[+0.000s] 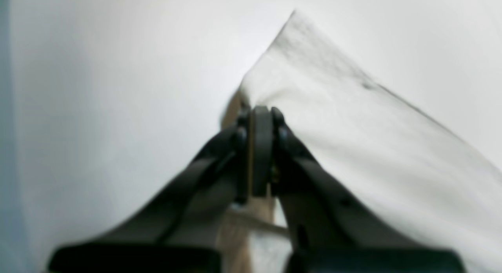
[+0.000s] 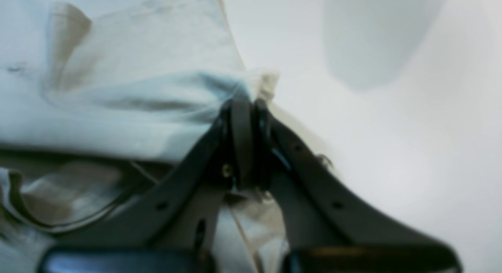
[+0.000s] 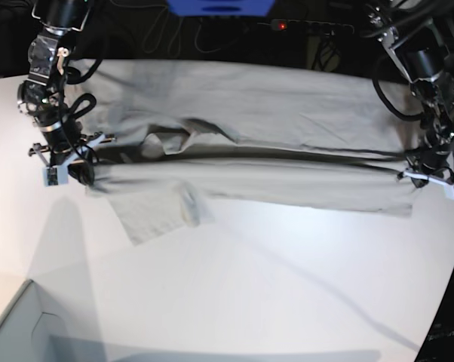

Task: Layout the t-shirt on the table in an organized manner, then fold the t-shirt properly
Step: 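Lift the hem with both grippers and fold it toward the collar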

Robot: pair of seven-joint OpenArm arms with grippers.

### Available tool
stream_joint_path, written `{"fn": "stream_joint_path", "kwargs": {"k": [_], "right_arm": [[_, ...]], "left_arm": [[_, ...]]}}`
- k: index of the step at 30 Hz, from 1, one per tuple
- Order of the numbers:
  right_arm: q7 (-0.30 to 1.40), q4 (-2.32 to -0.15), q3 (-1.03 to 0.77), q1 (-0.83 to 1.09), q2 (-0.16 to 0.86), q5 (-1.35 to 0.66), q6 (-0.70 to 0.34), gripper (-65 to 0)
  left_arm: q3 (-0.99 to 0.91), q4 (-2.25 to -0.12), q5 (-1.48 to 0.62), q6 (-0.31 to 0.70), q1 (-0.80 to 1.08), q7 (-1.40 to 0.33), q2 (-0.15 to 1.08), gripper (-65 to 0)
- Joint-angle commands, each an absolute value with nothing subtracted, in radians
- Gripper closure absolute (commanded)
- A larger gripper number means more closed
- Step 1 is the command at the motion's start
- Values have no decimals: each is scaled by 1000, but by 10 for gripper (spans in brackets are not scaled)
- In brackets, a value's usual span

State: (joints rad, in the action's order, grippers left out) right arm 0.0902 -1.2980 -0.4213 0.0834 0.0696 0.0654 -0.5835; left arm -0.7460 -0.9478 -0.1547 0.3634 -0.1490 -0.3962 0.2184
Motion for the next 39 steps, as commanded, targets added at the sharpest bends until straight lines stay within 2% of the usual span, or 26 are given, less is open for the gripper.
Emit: {"fn": "stream_joint_path", "kwargs": {"k": [1, 5, 7, 12, 14, 18, 23, 30, 35, 39], "right_arm": [[65, -1297, -421, 77, 81, 51, -593, 0], [67, -1236, -420, 76, 87, 54, -593, 0], [73, -1230, -420, 76, 97, 54, -593, -12], [67, -1245, -423, 77, 101, 54, -593, -214], [67, -1279, -426, 81, 101, 53, -593, -278], [74, -1356, -427, 76, 94, 51, -593, -360], [84, -1376, -421, 38, 91, 53, -593, -378], [243, -1288, -418, -85, 82, 54, -593, -378], [252, -1262, -392, -107, 85, 54, -593, -377], [252, -1241, -355, -111, 94, 56, -593, -377]], "left_arm": [[-748, -957, -162, 363, -159, -381, 236, 0], [-746, -957, -160, 363, -156, -384, 236, -3], [-746, -970, -163, 364, -127, -401, 236, -38], [-751, -1021, -163, 364, -114, -486, 237, -285], [-753, -1063, -163, 364, -113, -490, 236, -335], [-753, -1136, -165, 363, -117, -490, 236, -337], [-748, -1139, -157, 361, -174, -484, 239, -340], [-711, -788, -156, 360, -344, -409, 297, -341], [-588, -588, -156, 351, -403, -257, 338, -341], [-565, -487, -156, 349, -440, -163, 341, -341]]}}
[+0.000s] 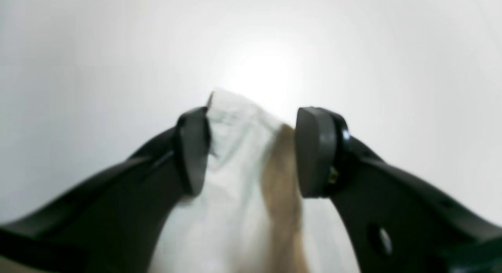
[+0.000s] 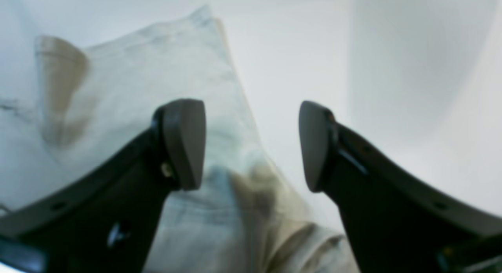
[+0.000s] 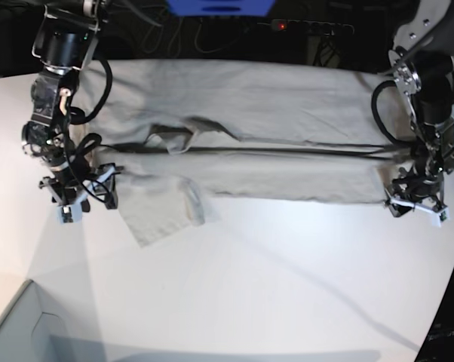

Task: Layout the t-shirt on the table in an organized manner, then fold the t-shirt properly
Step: 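Lift the hem with both grippers and fold it toward the collar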

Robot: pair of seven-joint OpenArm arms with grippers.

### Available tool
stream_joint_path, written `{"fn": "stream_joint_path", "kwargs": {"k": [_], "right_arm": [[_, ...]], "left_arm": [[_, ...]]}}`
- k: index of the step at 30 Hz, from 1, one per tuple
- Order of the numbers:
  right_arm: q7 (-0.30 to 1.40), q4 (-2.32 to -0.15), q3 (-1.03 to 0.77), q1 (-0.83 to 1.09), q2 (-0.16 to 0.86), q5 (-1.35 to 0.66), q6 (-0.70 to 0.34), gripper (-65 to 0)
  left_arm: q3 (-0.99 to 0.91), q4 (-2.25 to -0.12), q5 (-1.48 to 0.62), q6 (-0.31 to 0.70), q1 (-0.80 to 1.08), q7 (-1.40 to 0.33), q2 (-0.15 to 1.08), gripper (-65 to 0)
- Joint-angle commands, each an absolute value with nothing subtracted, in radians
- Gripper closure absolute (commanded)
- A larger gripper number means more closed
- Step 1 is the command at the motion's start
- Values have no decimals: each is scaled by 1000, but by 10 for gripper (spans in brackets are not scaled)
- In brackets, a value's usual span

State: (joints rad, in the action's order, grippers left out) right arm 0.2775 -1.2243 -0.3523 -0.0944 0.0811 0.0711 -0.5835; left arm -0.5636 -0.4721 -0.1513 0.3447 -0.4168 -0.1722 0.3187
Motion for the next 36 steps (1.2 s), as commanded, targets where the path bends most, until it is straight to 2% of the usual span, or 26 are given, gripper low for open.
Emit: {"fn": "stream_joint_path", "kwargs": {"k": [1, 8, 12, 14, 20, 25, 31, 33, 36], "right_arm": [[252, -1242, -343, -111, 101, 56, -593, -377], [252, -1234, -300, -133, 107, 56, -591, -377], [252, -1133, -305, -188, 107, 56, -590, -377], [252, -1064, -302, -219, 122, 56, -590, -377], [248, -900, -298, -317, 159, 56, -588, -377], [248, -757, -297, -398, 163, 71, -588, -378], [216, -697, -298, -409, 122, 246, -588, -373], [202, -697, -298, -409, 108, 283, -588, -336], [205, -699, -298, -407, 97, 288, -588, -223]], "left_arm": [[-565, -467, -156, 349, -444, -154, 351, -341], [-565, -364, -156, 349, -475, -114, 392, -338], [-562, -363, -156, 349, -475, -114, 392, -332], [-524, -363, -156, 349, -475, -114, 392, -279], [-470, -363, -157, 349, -475, -93, 390, 0], [-470, -363, -157, 349, -476, -94, 390, -1], [-472, -366, -157, 349, -476, -94, 390, -2], [-472, -366, -157, 349, -476, -94, 390, -2], [-472, -371, -157, 349, -476, -96, 390, -2]]}}
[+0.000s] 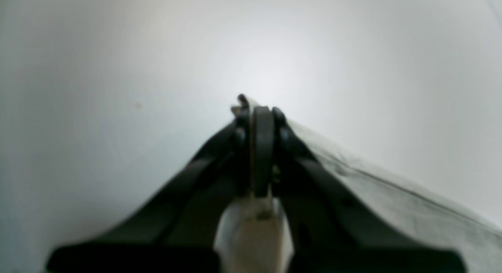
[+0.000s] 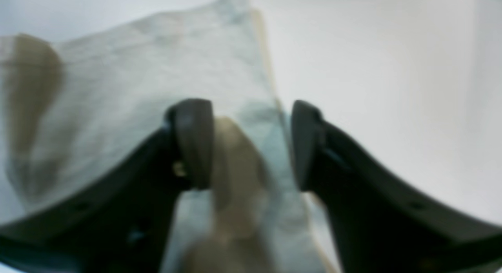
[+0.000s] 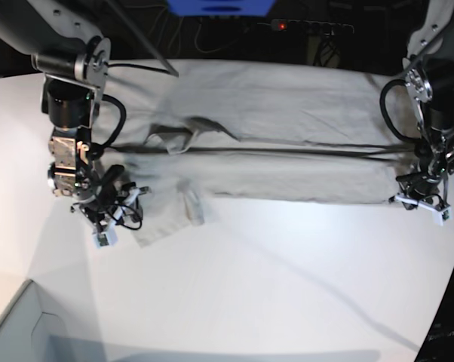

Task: Layout the t-shirt on the table in an organized manner, then fold the t-shirt properly
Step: 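Lift the hem with both grippers and fold it toward the collar, then pull the folded strip with both grippers to straighten it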

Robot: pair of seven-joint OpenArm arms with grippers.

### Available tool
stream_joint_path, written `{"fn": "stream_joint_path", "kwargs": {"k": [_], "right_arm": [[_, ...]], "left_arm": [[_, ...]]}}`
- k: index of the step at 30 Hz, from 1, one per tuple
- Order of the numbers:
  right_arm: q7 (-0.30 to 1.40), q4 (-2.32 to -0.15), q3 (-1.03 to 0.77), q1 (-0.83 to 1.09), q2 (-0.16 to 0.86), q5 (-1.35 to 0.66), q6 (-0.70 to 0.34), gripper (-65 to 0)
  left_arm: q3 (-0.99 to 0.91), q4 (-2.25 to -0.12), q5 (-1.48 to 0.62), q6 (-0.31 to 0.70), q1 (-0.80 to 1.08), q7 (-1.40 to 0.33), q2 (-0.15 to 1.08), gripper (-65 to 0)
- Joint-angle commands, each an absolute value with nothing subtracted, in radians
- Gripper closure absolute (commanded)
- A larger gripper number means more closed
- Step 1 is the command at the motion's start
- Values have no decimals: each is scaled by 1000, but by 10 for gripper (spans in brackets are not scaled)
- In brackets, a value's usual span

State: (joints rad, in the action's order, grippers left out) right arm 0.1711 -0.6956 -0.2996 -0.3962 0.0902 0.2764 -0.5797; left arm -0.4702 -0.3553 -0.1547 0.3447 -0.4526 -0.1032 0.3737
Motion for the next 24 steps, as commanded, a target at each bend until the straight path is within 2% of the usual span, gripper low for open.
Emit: {"fn": "stream_joint_path", "kwargs": {"k": [1, 4, 5, 9, 14, 17, 24], "right_arm": [[205, -699, -298, -407, 93, 288, -588, -177], [206, -699, -298, -407, 88, 289, -588, -25], [206, -700, -298, -409, 88, 289, -588, 0], [200, -762, -308, -410, 88, 289, -588, 0], [220, -1009, -308, -409, 48, 286, -591, 0], [302, -1132, -308, -404, 31, 286, -593, 0], [332, -1382, -302, -266, -15, 285, -595, 0]], "left_arm": [[-470, -372, -157, 349, -476, -96, 390, -2], [-470, -374, -157, 349, -476, -96, 390, -2], [-470, -374, -157, 349, -476, -96, 390, -2], [-472, -375, -162, 349, -479, -96, 392, -2], [-473, -441, -163, 349, -504, -97, 392, -2], [-475, -504, -165, 351, -501, -99, 390, -2], [-475, -576, -165, 358, -498, -99, 389, -2]]}}
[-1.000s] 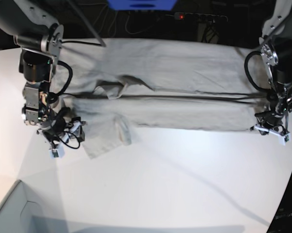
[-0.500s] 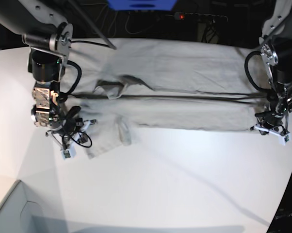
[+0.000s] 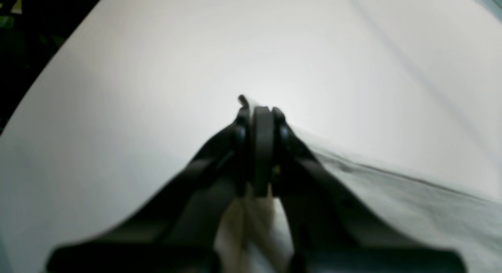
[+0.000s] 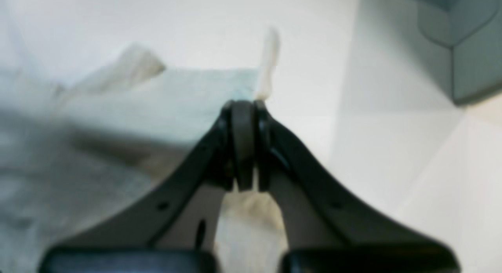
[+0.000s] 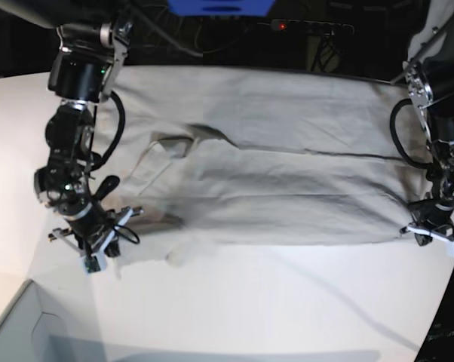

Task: Layout the t-shirt on the table in an organized manner, then fold the t-shirt properly
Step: 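Pull the folded strip with both grippers to straighten it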

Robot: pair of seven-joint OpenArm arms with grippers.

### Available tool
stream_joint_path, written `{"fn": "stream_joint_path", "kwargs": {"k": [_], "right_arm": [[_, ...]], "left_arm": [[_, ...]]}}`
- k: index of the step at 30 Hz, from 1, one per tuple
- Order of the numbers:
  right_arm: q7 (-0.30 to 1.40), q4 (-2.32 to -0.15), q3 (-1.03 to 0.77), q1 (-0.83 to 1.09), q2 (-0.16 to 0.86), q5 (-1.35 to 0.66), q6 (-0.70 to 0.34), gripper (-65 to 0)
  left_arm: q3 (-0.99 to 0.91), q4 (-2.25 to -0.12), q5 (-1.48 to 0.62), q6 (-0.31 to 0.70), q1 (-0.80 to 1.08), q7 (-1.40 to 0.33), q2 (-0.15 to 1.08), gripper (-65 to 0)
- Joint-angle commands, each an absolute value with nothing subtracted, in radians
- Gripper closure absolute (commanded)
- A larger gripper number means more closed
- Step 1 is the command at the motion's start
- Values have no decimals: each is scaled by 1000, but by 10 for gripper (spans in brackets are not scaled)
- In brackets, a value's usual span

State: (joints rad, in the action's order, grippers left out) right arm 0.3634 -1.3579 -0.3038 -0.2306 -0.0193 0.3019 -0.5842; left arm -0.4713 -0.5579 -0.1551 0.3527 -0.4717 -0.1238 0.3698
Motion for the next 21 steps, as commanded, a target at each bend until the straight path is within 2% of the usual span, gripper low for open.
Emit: {"fn": "stream_joint_path", "kwargs": {"k": [1, 11, 21], "right_arm": [[332, -1402, -302, -239, -21, 285, -595, 0], [328, -1590, -308, -13, -47, 285, -595, 0], [328, -1834, -303, 183, -64, 285, -595, 0]], "left_arm": [[-475, -578, -165, 360, -498, -99, 389, -2], [-476, -598, -166, 361, -426, -93, 386, -2], [-475, -957, -414, 361, -173, -97, 386, -2]]}}
